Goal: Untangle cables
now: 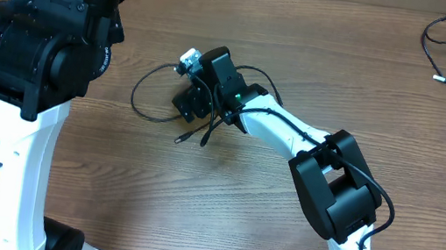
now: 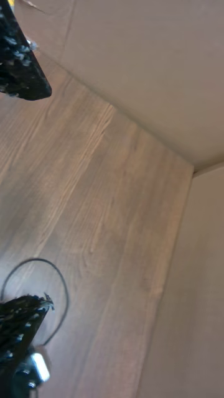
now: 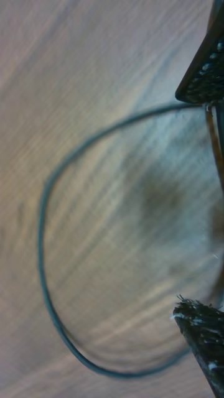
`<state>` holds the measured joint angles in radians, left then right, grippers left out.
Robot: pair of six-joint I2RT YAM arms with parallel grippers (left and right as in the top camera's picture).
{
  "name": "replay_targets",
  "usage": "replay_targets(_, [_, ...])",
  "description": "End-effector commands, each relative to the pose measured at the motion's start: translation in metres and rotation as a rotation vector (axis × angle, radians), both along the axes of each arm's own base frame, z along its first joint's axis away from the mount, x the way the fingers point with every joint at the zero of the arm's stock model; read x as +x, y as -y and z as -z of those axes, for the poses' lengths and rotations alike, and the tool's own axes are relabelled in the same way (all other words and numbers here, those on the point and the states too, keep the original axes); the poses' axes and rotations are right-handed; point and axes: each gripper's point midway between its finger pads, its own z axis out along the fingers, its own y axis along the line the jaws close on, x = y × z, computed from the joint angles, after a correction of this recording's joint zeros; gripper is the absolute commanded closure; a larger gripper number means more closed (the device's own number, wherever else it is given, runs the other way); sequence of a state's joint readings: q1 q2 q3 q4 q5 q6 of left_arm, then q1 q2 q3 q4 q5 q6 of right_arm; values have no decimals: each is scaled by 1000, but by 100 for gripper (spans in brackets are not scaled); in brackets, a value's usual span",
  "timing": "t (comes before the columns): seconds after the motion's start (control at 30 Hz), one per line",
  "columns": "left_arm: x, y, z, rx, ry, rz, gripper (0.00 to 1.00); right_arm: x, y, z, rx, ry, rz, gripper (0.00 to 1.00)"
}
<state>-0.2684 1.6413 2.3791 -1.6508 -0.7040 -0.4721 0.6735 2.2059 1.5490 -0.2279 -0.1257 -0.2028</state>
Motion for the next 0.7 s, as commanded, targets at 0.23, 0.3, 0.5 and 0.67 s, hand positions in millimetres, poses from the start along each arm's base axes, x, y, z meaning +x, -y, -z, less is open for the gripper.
replay_targets(0.23, [-4,2,5,-13,-28,15,0,32,60,18,295,-337,902,5])
replay_targets(0.3, [-3,2,5,-14,-27,15,0,16,65,30,349,-497,1082,12])
replay_targets(0.5, [-4,2,5,-13,-31,15,0,-8,45,35,469,-771,1223,0])
replay_targets(0.67, [-6,2,7,-10,-41,15,0,17,29,14,512,-584,1048,0])
